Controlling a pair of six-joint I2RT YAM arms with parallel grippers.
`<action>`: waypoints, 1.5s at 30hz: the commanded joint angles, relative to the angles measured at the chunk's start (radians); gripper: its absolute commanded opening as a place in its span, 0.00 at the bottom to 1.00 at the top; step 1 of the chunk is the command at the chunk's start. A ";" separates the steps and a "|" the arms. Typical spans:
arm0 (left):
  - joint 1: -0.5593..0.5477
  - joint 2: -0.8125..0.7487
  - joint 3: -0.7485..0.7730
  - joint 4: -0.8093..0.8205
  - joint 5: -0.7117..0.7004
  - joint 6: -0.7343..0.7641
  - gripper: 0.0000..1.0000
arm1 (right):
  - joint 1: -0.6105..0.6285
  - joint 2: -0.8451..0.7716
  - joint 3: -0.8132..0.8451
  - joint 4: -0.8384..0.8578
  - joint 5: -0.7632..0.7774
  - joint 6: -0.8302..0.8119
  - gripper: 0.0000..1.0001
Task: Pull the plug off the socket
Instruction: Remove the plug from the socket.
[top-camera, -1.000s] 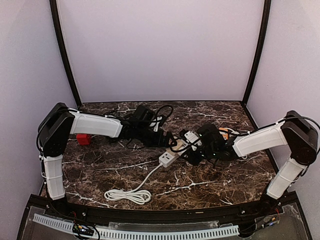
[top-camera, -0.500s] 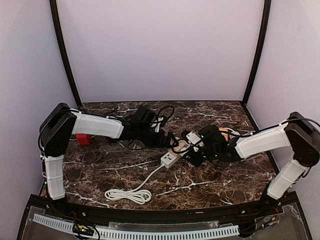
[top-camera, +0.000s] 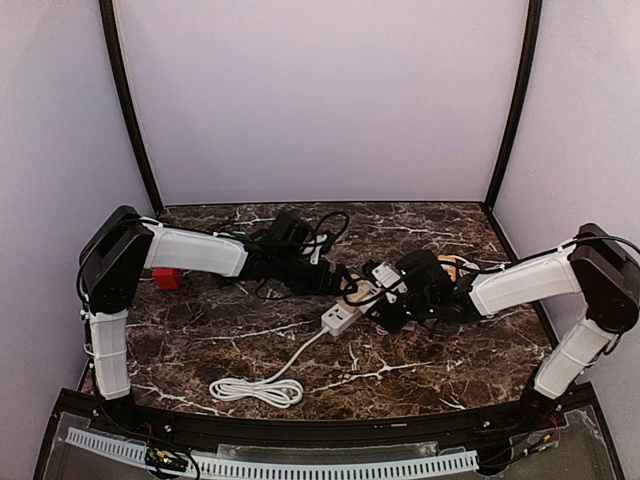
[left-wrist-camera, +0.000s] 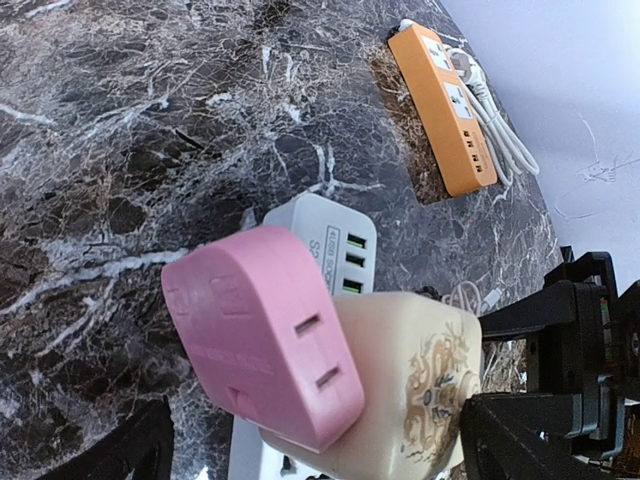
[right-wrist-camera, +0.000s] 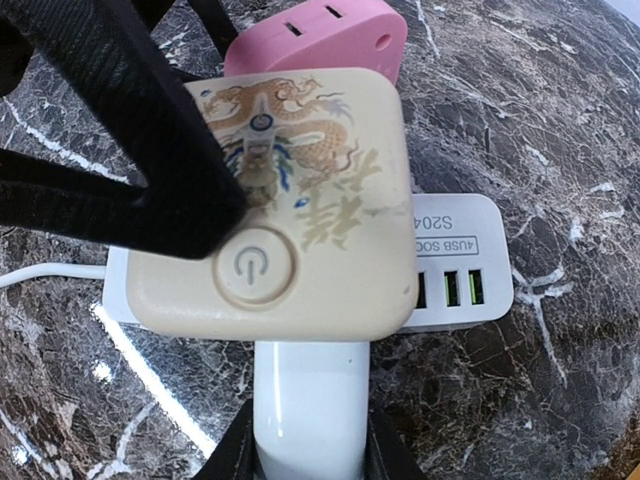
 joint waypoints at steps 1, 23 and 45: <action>0.025 0.058 -0.020 -0.220 -0.136 0.058 0.99 | 0.003 0.047 0.018 -0.094 0.008 0.051 0.00; 0.140 -0.126 0.005 -0.342 -0.020 0.237 0.99 | 0.001 0.313 0.376 -0.075 -0.044 0.036 0.00; 0.082 -0.107 0.059 -0.322 -0.083 0.347 0.91 | 0.002 0.283 0.384 -0.086 -0.067 0.040 0.00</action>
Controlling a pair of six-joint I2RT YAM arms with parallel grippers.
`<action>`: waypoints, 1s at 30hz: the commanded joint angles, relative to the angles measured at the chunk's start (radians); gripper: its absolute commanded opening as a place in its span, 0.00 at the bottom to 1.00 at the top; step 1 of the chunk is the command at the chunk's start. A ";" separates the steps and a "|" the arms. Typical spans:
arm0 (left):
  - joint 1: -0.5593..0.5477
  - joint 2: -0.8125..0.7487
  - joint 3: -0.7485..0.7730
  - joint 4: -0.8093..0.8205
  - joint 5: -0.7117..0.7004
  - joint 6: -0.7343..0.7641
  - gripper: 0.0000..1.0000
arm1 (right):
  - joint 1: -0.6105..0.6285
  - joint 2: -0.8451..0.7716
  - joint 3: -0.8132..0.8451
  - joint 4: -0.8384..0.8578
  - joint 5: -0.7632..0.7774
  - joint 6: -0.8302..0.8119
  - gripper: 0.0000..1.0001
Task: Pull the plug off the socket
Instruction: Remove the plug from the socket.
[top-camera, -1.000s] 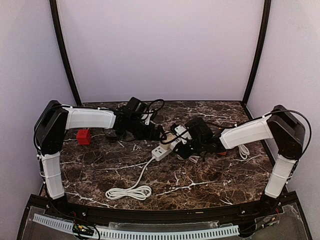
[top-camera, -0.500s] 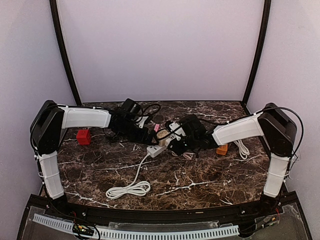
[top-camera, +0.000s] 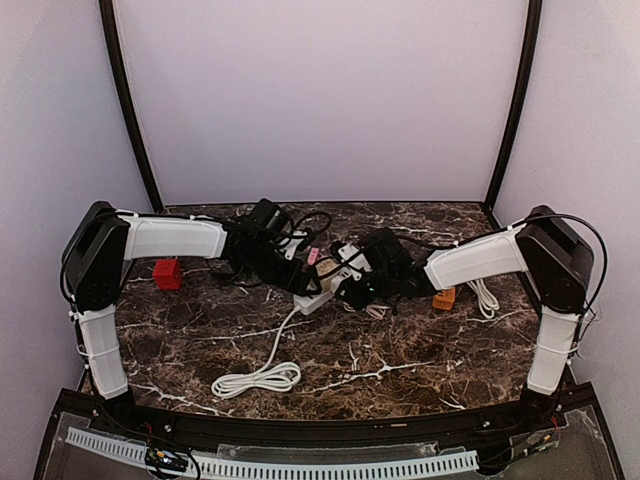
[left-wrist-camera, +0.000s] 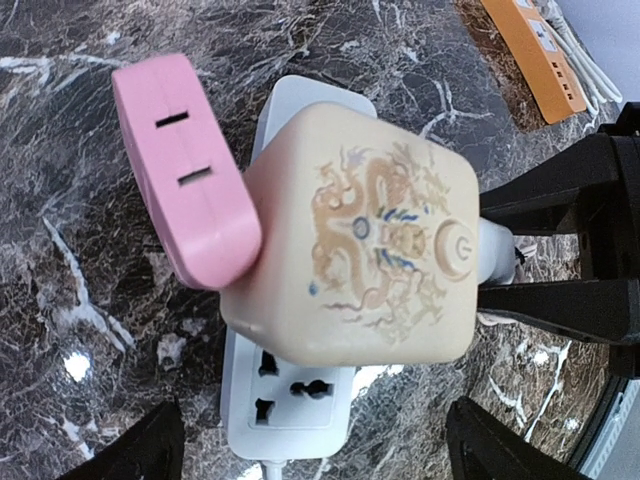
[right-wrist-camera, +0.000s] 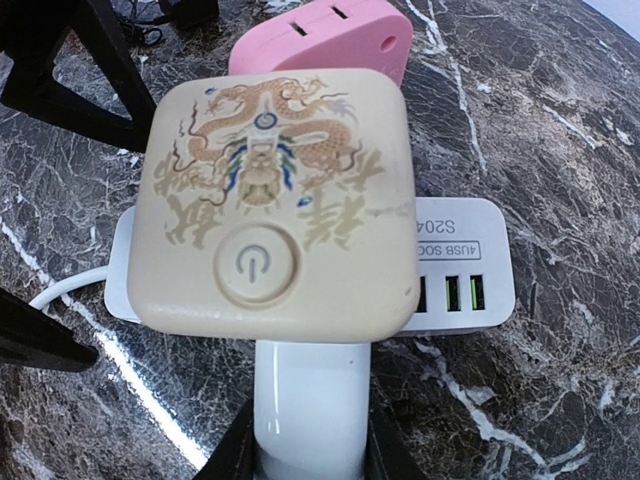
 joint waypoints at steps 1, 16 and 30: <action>-0.009 -0.017 0.043 -0.019 -0.022 0.033 0.90 | -0.002 -0.009 0.015 -0.018 -0.038 0.031 0.00; -0.008 -0.061 -0.037 0.166 -0.025 -0.027 0.85 | -0.002 -0.010 0.001 -0.014 -0.038 0.026 0.00; -0.009 0.044 0.013 0.230 -0.018 -0.135 0.86 | -0.001 -0.017 -0.001 -0.014 -0.036 0.026 0.00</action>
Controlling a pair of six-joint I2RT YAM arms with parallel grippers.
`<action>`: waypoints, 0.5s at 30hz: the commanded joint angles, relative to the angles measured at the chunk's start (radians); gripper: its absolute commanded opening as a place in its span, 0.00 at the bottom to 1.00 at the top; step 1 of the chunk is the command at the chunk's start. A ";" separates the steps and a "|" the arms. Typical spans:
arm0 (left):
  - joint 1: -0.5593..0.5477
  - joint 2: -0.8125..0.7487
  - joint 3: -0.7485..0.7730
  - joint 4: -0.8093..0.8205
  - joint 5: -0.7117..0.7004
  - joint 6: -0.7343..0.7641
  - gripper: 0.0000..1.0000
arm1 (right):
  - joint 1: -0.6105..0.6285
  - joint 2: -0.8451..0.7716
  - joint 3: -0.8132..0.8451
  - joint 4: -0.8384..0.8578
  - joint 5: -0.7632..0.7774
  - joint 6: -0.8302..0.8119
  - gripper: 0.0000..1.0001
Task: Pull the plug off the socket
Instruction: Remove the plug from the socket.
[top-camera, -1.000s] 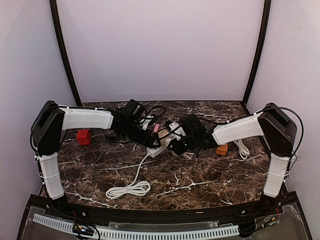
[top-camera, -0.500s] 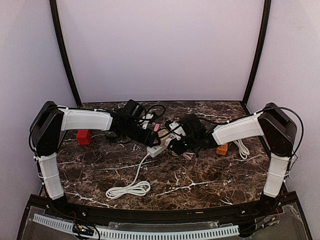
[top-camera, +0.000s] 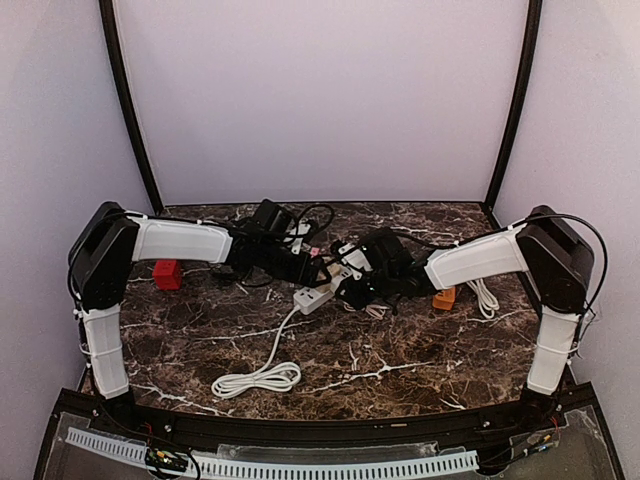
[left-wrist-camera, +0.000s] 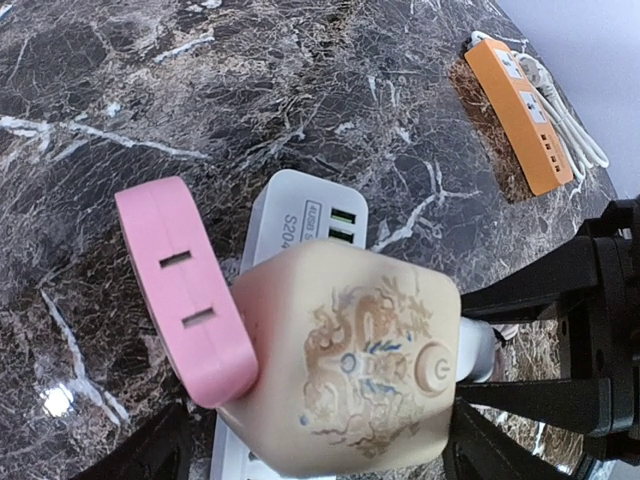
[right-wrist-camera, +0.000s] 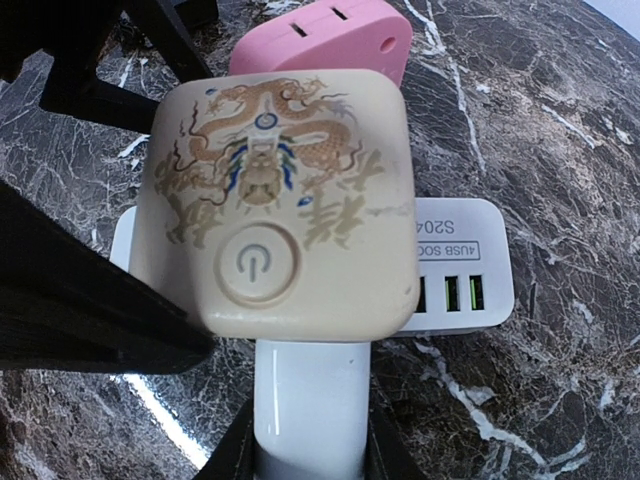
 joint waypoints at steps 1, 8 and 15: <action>-0.003 0.021 0.027 0.039 -0.003 -0.049 0.86 | -0.001 -0.014 -0.002 -0.013 -0.033 0.020 0.00; 0.007 0.049 0.029 0.060 -0.020 -0.097 0.87 | -0.001 -0.016 -0.017 -0.009 -0.031 0.022 0.00; 0.024 0.065 0.014 0.049 -0.024 -0.114 0.79 | 0.000 -0.037 -0.052 -0.009 -0.018 0.018 0.00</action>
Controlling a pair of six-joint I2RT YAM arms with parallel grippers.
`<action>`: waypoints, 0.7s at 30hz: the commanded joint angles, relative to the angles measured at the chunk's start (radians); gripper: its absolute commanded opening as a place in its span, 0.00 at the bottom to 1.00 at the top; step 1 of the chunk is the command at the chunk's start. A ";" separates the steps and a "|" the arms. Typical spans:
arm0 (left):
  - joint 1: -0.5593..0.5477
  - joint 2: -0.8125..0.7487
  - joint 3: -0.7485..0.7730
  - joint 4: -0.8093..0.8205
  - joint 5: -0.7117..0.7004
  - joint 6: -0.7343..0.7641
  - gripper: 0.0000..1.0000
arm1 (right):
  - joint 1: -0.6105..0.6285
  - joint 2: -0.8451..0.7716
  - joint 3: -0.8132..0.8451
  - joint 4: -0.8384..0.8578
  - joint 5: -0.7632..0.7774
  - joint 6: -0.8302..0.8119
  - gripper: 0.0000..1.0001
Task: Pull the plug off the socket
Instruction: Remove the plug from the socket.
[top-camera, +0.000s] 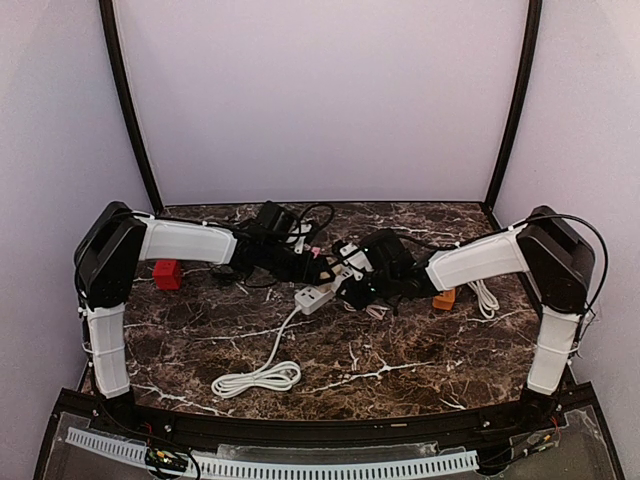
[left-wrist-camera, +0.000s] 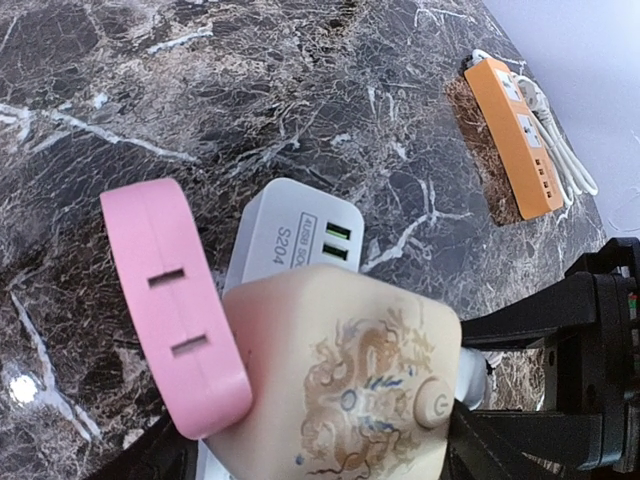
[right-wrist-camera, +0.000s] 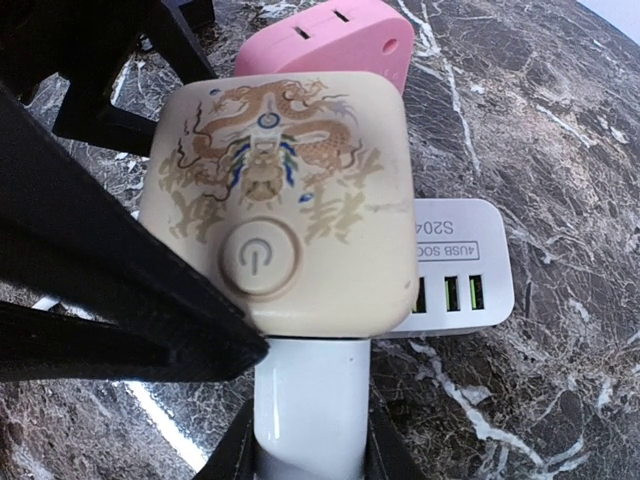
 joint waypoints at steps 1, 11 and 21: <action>0.021 0.022 -0.005 -0.003 -0.041 -0.017 0.78 | -0.001 -0.038 -0.047 -0.024 -0.018 0.019 0.00; 0.026 0.039 -0.015 -0.054 -0.099 0.004 0.73 | -0.001 -0.060 -0.102 -0.038 -0.008 0.025 0.00; 0.027 0.058 -0.018 -0.071 -0.124 0.020 0.70 | -0.002 -0.061 -0.134 -0.058 -0.018 0.034 0.00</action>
